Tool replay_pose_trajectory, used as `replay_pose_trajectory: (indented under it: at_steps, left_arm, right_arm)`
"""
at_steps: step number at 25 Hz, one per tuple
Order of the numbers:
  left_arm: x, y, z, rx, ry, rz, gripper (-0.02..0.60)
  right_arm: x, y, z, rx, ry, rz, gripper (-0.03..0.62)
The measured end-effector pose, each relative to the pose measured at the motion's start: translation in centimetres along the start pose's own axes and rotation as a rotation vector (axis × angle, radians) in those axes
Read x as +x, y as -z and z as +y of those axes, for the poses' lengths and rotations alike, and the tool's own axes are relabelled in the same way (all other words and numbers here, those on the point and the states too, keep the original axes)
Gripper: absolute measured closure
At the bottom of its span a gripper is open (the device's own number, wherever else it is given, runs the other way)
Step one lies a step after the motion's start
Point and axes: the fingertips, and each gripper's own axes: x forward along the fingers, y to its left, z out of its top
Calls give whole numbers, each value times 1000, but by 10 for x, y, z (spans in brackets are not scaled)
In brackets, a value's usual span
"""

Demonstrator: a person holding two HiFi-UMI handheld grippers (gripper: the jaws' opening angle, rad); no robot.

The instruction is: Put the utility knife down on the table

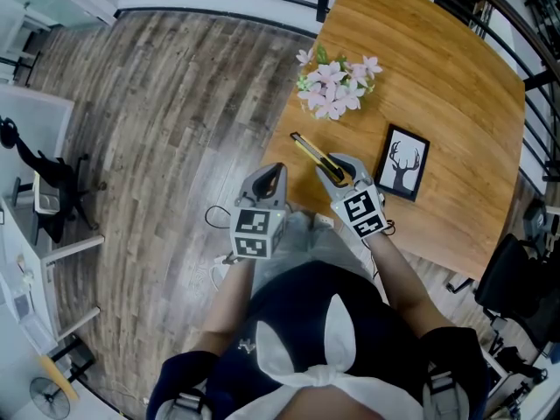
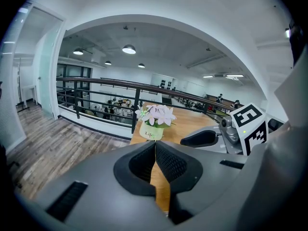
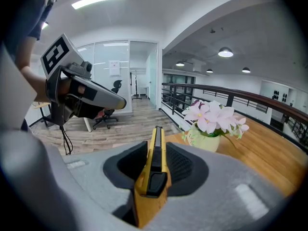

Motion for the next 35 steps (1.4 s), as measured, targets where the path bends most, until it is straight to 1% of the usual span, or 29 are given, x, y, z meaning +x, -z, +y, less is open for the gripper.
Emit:
replay_pose_trajectory:
  at_steps: [3, 7, 35]
  left_arm:
    - [-1, 2, 1, 1, -4, 15, 563]
    - [0, 2, 1, 2, -2, 10, 563]
    - [4, 11, 1, -2, 9, 39, 563]
  right_arm:
    - [3, 4, 0, 3, -2, 9, 476]
    - [8, 10, -1, 5, -6, 26, 476]
    - [44, 58, 3, 23, -62, 145, 476]
